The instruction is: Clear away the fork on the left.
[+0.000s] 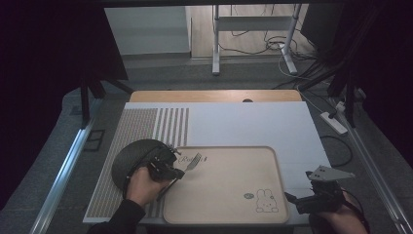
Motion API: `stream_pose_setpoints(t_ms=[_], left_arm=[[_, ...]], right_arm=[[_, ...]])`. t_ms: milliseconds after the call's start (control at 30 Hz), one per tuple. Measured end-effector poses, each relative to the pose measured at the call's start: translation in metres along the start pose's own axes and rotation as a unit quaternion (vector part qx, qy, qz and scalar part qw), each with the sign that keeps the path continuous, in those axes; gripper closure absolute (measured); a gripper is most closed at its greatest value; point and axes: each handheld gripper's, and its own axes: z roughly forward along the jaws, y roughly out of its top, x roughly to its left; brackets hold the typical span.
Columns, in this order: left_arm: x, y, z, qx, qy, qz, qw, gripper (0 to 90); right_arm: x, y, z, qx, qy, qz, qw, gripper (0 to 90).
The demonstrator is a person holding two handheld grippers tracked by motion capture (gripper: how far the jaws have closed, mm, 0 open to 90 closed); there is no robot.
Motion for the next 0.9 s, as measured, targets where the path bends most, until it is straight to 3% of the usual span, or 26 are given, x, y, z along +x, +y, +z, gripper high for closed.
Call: stream_pose_setpoints(t_ms=[367, 633, 733, 767, 833, 900], left_arm=[[-0.016, 0.010, 0.023, 0.011, -0.010, 0.003, 0.9999, 86.2], [-0.018, 0.010, 0.044, 0.042, -0.001, 0.009, 0.9991, 85.0], [-0.017, 0.009, 0.041, 0.029, -0.001, 0.012, 0.9995, 84.1], [-0.018, 0.009, 0.038, 0.014, 0.001, 0.016, 0.9998, 82.0], [-0.021, 0.010, 0.030, -0.010, -0.008, 0.024, 0.9996, 81.5], [-0.026, 0.011, 0.028, -0.016, -0.020, 0.038, 0.9989, 86.1]], right_arm=[[0.000, 0.000, 0.000, 0.001, 0.000, -0.002, 1.0000, 0.0], [0.001, 0.000, 0.000, 0.001, 0.001, -0.004, 1.0000, 0.0], [0.001, 0.000, 0.000, 0.001, 0.002, -0.004, 1.0000, 0.0], [0.001, 0.000, 0.000, 0.001, 0.003, -0.005, 1.0000, 0.0], [0.001, 0.000, 0.000, 0.001, 0.003, -0.005, 1.0000, 0.0], [0.001, 0.000, 0.001, 0.002, 0.003, -0.005, 1.0000, 0.0]])
